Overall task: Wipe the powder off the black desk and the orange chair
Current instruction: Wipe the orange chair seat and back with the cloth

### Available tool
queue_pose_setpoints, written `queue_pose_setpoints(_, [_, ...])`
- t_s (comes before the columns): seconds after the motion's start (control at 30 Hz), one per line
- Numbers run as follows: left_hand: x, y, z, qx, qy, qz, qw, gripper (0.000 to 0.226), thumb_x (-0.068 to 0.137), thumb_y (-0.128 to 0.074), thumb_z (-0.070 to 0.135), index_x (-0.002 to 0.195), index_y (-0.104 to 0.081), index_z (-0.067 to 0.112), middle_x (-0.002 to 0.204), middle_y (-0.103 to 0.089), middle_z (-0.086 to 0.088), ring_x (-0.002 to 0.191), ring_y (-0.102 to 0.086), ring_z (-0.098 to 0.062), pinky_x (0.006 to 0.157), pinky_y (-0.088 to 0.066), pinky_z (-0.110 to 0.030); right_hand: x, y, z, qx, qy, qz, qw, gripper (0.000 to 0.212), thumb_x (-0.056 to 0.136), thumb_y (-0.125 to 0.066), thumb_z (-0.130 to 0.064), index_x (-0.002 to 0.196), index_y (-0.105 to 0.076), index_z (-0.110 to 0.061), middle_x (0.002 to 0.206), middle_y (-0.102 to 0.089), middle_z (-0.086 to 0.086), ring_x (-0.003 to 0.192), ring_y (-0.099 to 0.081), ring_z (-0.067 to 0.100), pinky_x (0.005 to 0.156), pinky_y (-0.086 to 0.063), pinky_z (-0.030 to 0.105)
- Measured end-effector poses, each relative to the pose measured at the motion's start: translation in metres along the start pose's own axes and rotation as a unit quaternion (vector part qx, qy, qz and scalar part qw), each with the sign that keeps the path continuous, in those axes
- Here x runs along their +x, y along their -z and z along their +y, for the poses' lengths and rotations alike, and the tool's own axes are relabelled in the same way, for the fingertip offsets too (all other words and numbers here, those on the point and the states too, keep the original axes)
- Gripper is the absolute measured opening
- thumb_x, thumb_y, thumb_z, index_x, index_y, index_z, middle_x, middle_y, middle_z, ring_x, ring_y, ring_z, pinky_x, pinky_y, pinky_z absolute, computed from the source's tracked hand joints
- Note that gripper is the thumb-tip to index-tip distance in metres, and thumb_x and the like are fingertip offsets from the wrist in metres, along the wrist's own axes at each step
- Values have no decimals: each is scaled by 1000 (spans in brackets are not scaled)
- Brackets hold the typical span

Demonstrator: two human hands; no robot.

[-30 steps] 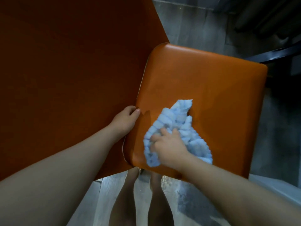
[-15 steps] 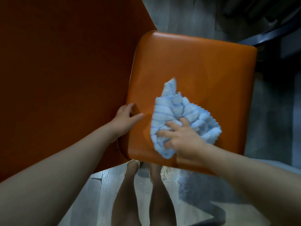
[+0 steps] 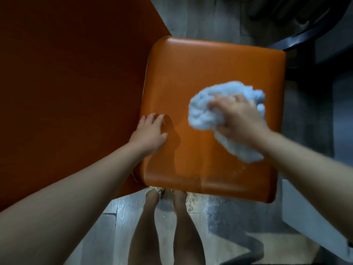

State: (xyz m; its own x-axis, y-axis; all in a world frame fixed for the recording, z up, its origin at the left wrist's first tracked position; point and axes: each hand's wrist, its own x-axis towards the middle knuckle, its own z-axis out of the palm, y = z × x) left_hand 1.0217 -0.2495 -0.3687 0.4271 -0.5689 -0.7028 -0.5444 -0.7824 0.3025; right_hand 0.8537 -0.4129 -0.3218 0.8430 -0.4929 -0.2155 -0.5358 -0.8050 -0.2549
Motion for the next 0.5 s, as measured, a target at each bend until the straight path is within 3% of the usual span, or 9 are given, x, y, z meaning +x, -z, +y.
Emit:
queue_pose_setpoints(0.1, [13, 5, 3, 30, 9, 8, 999, 66, 96, -45, 37, 150, -9, 28, 159, -3, 2, 146, -4, -25, 115, -16, -43, 39, -2, 32, -25, -113, -114, 987, 50, 77, -64, -29, 123, -45, -36, 151, -28, -10, 137, -18, 33, 99, -25, 62])
queue_pose_setpoints(0.17, [17, 4, 0, 77, 18, -15, 997, 68, 95, -46, 40, 151, -10, 24, 159, -4, 1, 144, -14, -25, 113, -24, -42, 42, -20, 43, -11, -154, -154, 976, 55, 79, -64, -40, 128, -38, -41, 156, -5, -16, 143, 0, 33, 101, -21, 66])
queue_pose_setpoints(0.23, [17, 3, -3, 132, 21, -30, 991, 70, 94, -47, 44, 151, -12, 22, 159, -2, 3, 142, -22, -25, 108, -33, -40, 28, -36, 39, -13, -192, -117, 974, 61, 78, -64, -47, 131, -35, -44, 157, 1, -13, 141, -5, 37, 102, -23, 63])
queue_pose_setpoints(0.3, [15, 4, -5, 154, 26, -35, 987, 72, 93, -47, 48, 151, -12, 22, 159, 0, 5, 141, -25, -25, 105, -36, -40, 3, -46, 22, -8, -230, -74, 970, 62, 78, -64, -40, 134, -37, -41, 157, -7, -5, 134, -20, 41, 101, -31, 56])
queue_pose_setpoints(0.43, [15, 6, -5, 148, 26, -53, 987, 78, 91, -49, 51, 151, -9, 22, 159, 4, 6, 142, -24, -25, 106, -36, -39, -55, -57, -2, 8, -100, -74, 992, 58, 76, -64, -24, 130, -46, -34, 149, -30, -1, 114, -40, 39, 85, -45, 43])
queue_pose_setpoints(0.5, [15, 6, -6, 152, 22, -58, 986, 80, 90, -50, 53, 151, -8, 22, 159, 5, 7, 142, -24, -25, 104, -37, -37, -50, -46, 8, 85, -106, -32, 990, 62, 72, -67, -16, 129, -48, -28, 142, -40, 2, 115, -44, 39, 89, -44, 45])
